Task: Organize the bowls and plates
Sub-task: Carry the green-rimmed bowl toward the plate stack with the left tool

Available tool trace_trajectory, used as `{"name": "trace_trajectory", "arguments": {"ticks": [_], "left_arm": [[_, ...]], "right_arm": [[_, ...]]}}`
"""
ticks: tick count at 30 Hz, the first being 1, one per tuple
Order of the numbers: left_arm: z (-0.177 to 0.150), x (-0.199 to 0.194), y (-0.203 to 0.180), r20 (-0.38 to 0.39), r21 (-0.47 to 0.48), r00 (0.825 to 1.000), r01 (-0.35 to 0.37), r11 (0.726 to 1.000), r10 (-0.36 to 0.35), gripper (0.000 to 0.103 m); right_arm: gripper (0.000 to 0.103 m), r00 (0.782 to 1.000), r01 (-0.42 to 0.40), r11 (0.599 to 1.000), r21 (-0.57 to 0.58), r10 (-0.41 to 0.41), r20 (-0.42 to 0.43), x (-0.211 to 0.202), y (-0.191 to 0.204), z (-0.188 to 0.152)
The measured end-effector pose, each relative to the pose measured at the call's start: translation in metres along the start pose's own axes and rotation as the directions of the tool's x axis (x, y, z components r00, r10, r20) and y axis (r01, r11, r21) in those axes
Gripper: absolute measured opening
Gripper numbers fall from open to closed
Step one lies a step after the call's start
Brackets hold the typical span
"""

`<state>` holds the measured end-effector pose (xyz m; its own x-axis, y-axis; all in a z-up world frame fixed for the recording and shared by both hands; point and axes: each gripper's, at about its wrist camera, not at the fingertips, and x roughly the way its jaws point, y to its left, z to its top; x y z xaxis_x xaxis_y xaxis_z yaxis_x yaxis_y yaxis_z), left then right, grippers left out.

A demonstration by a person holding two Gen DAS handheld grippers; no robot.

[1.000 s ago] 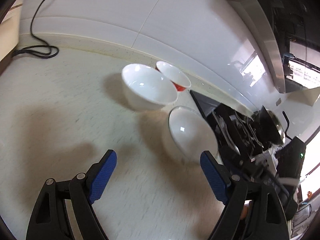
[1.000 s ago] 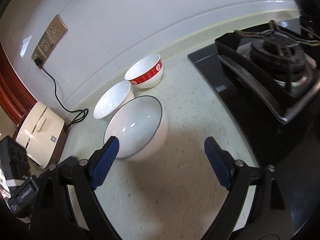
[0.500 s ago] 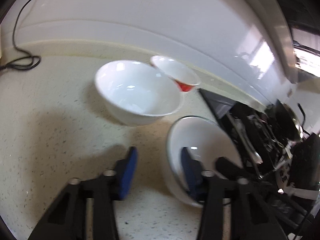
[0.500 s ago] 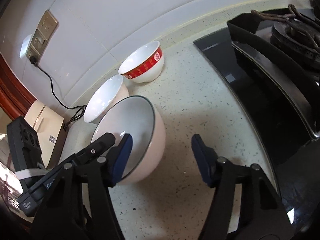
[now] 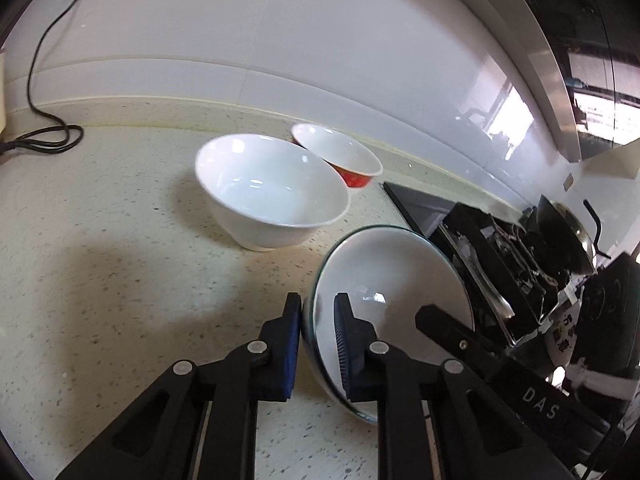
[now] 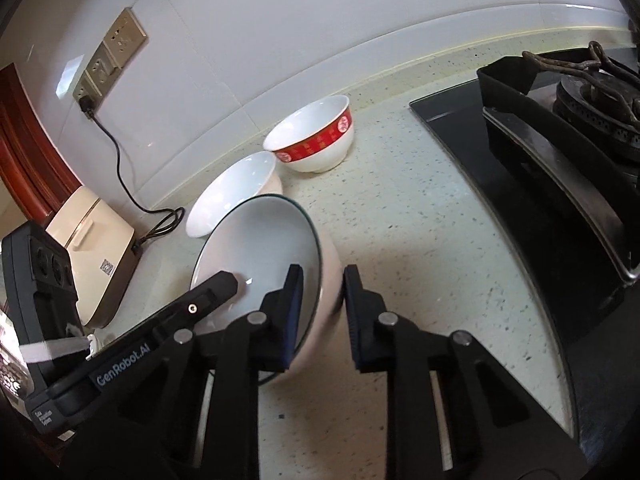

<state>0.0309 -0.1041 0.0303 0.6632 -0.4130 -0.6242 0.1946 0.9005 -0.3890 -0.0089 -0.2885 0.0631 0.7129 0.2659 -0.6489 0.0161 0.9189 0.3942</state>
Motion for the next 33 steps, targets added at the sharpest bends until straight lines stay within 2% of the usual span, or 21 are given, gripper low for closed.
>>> {"name": "trace_trajectory", "arguments": {"ticks": [4, 16, 23, 28, 33], "left_arm": [[-0.001, -0.018, 0.01, 0.031, -0.013, 0.999, -0.018, 1.0, 0.019, 0.017], [-0.005, -0.067, 0.054, 0.12, -0.048, 0.987, -0.098, 0.994, 0.103, 0.017], [-0.01, -0.084, 0.076, 0.132, -0.1, 0.98, -0.139, 0.985, 0.152, 0.018], [-0.011, -0.098, 0.094, 0.158, -0.154, 0.964, -0.189, 0.97, 0.213, 0.018], [-0.014, -0.105, 0.113, 0.152, -0.209, 0.939, -0.273, 0.939, 0.307, 0.018]], "right_arm": [[0.022, 0.999, -0.038, 0.999, -0.004, 0.038, -0.003, 0.001, 0.011, -0.005], [0.022, 0.984, -0.145, 0.988, -0.048, 0.139, -0.108, 0.023, 0.06, -0.011], [0.022, 0.968, -0.183, 0.981, -0.057, 0.17, -0.182, 0.04, 0.084, -0.011], [0.022, 0.951, -0.225, 0.968, -0.109, 0.193, -0.241, 0.056, 0.108, -0.011], [0.023, 0.928, -0.29, 0.944, -0.159, 0.237, -0.289, 0.073, 0.131, -0.015]]}}
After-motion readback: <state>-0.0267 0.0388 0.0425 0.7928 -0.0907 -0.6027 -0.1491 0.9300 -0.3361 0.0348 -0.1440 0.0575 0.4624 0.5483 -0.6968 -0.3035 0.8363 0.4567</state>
